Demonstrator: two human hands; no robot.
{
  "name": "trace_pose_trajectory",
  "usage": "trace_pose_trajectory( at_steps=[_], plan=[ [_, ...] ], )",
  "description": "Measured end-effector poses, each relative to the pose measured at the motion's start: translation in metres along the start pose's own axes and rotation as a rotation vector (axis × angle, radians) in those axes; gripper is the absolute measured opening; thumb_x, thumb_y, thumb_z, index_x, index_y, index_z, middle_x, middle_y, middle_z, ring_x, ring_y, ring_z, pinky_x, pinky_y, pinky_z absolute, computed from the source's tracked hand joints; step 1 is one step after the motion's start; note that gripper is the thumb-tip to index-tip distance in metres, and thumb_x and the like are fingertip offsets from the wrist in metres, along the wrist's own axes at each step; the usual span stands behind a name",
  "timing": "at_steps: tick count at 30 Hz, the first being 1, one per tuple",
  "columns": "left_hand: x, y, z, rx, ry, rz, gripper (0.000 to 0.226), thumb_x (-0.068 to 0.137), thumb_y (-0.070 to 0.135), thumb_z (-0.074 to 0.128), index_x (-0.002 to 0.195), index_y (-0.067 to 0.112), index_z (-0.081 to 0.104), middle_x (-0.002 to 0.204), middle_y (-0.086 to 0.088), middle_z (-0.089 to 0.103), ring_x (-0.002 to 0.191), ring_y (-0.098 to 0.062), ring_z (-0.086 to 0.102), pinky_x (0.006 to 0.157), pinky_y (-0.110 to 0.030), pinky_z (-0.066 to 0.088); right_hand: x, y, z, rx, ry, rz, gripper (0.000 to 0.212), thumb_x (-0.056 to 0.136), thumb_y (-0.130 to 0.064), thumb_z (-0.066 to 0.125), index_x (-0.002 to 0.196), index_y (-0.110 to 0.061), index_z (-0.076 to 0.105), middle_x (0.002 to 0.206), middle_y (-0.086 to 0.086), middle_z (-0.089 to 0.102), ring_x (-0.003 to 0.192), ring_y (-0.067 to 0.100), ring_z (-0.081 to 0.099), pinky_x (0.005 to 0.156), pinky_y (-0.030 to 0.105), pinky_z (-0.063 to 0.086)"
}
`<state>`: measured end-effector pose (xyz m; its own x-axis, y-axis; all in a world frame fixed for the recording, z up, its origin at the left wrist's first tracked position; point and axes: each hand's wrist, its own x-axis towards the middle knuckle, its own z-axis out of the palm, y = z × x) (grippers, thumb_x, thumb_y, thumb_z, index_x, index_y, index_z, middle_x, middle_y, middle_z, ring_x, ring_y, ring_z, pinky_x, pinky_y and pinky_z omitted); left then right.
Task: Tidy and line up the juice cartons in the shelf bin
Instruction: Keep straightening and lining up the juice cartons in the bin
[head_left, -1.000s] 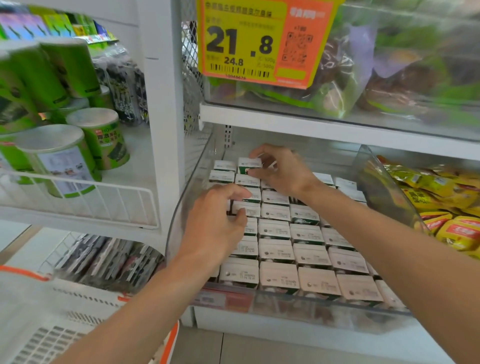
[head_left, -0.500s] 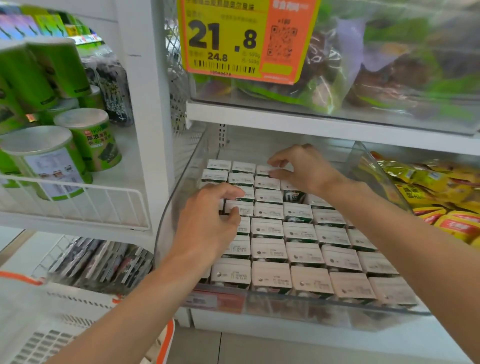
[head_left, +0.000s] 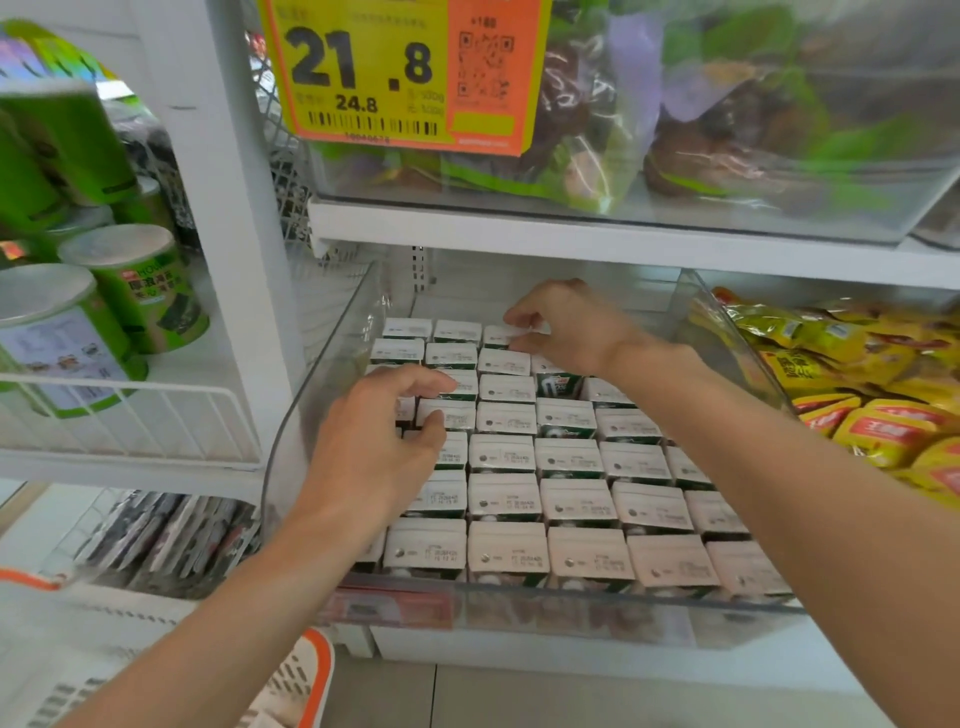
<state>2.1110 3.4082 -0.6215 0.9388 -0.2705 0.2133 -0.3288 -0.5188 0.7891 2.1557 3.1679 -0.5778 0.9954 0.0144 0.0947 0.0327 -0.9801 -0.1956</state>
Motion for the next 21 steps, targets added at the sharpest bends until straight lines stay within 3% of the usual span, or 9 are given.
trace_pose_trajectory(
  at_steps=[3, 5, 9, 12, 16, 21],
  plan=[
    [0.0001, -0.0012, -0.0001, -0.004, -0.003, 0.001, 0.029, 0.096, 0.014, 0.070, 0.112, 0.037, 0.073, 0.115, 0.027, 0.068, 0.095, 0.035, 0.046, 0.082, 0.002, 0.035, -0.0050, 0.0038, 0.0007, 0.104, 0.021, -0.023, 0.042, 0.100, -0.025, 0.073, 0.139, -0.009, 0.066, 0.127, 0.006, 0.069, 0.112, 0.016, 0.060, 0.095, 0.020, 0.042],
    [0.0000, -0.0015, 0.0000, -0.012, -0.004, -0.002, 0.030, 0.096, 0.013, 0.070, 0.112, 0.038, 0.073, 0.115, 0.028, 0.068, 0.095, 0.034, 0.046, 0.084, 0.001, 0.034, -0.0079, 0.0061, 0.0006, 0.166, 0.022, -0.037, 0.045, 0.100, -0.026, 0.073, 0.142, -0.011, 0.065, 0.121, 0.004, 0.066, 0.110, 0.013, 0.059, 0.089, 0.014, 0.038],
    [0.0008, -0.0018, 0.0007, -0.015, 0.000, -0.005, 0.030, 0.096, 0.014, 0.070, 0.110, 0.040, 0.073, 0.114, 0.029, 0.067, 0.095, 0.031, 0.048, 0.085, -0.001, 0.035, -0.0088, 0.0065, 0.0067, 0.202, 0.049, -0.067, 0.027, 0.100, -0.021, 0.071, 0.120, -0.002, 0.074, 0.107, 0.021, 0.066, 0.105, 0.032, 0.061, 0.092, 0.032, 0.048],
    [0.0008, -0.0022, 0.0000, -0.015, -0.002, -0.011, 0.029, 0.096, 0.014, 0.070, 0.111, 0.039, 0.073, 0.111, 0.031, 0.066, 0.095, 0.036, 0.045, 0.084, 0.001, 0.035, -0.0094, 0.0034, 0.0086, 0.165, 0.049, -0.083, 0.028, 0.098, -0.024, 0.072, 0.124, -0.014, 0.069, 0.112, 0.007, 0.059, 0.109, 0.024, 0.057, 0.097, 0.035, 0.049],
    [0.0006, -0.0018, 0.0007, -0.022, 0.000, -0.021, 0.029, 0.097, 0.015, 0.069, 0.113, 0.038, 0.073, 0.112, 0.032, 0.065, 0.094, 0.036, 0.045, 0.082, 0.000, 0.035, -0.0083, 0.0029, 0.0100, 0.232, 0.017, -0.047, 0.027, 0.095, -0.028, 0.075, 0.120, -0.019, 0.067, 0.112, -0.001, 0.070, 0.101, 0.019, 0.067, 0.088, 0.032, 0.055],
    [0.0004, -0.0008, 0.0003, -0.012, -0.003, -0.009, 0.029, 0.097, 0.014, 0.068, 0.114, 0.037, 0.073, 0.111, 0.032, 0.065, 0.094, 0.038, 0.043, 0.082, 0.001, 0.034, -0.0038, 0.0064, 0.0085, 0.376, 0.095, -0.013, 0.022, 0.094, -0.024, 0.079, 0.115, -0.026, 0.071, 0.106, -0.011, 0.071, 0.094, 0.005, 0.064, 0.073, 0.000, 0.045]
  ],
)
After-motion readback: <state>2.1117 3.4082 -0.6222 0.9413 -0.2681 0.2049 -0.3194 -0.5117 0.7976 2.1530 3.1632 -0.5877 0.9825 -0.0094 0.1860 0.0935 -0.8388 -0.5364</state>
